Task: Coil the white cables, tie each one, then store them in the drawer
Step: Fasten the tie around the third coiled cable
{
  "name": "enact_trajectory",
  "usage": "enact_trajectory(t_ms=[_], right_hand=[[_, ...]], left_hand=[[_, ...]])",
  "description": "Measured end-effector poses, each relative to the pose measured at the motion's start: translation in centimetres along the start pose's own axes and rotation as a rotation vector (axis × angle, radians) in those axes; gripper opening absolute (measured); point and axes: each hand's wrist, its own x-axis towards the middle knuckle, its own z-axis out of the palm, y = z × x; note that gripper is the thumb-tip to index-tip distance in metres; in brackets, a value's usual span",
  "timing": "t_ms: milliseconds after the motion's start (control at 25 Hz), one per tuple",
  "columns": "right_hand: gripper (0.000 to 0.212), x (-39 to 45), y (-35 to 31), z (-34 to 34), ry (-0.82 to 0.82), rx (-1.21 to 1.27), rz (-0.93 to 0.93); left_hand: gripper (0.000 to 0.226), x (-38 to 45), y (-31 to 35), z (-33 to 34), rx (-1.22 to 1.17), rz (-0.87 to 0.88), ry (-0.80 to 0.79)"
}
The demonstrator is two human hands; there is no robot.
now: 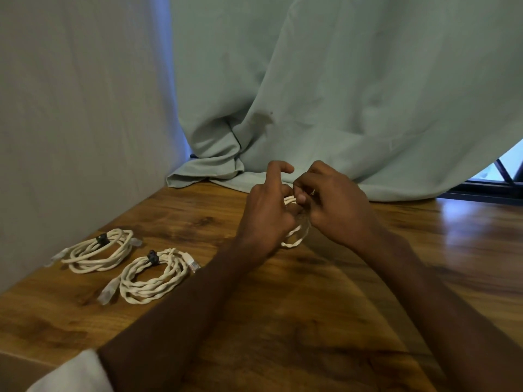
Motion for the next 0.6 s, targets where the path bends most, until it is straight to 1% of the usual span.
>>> enact_trajectory(t_ms=[80,160,240,320,400,480,600], right_hand=[[0.020,-0.1,-0.2,1.0,0.053,0.104,0.077],[0.024,0.0,-0.2,2.0,0.079,0.203,0.145],[0.019,0.1,-0.2,2.8,0.118,0.279,0.216],[0.014,0.1,-0.4,3.2,0.152,0.297,0.280],[0.014,-0.1,-0.9,3.4,0.171,0.277,0.283],[0.015,-0.3,-1.4,3.6,0.171,0.254,0.231],[0.013,-0.3,-1.5,3.3,0.200,0.275,0.197]], left_hand=[[0.058,0.1,0.0,-0.1,0.009,-0.013,0.029],[0.046,0.3,0.1,-0.3,-0.010,-0.028,0.063],[0.036,0.3,0.1,-0.3,-0.064,-0.046,0.094],[0.034,0.3,-0.1,-0.2,-0.108,-0.076,0.126],[0.030,0.5,-0.4,-0.2,-0.136,-0.097,0.154],[0.024,0.5,-0.5,-0.5,-0.171,-0.094,0.175],[0.017,0.4,-0.4,-0.6,-0.219,-0.058,0.160]])
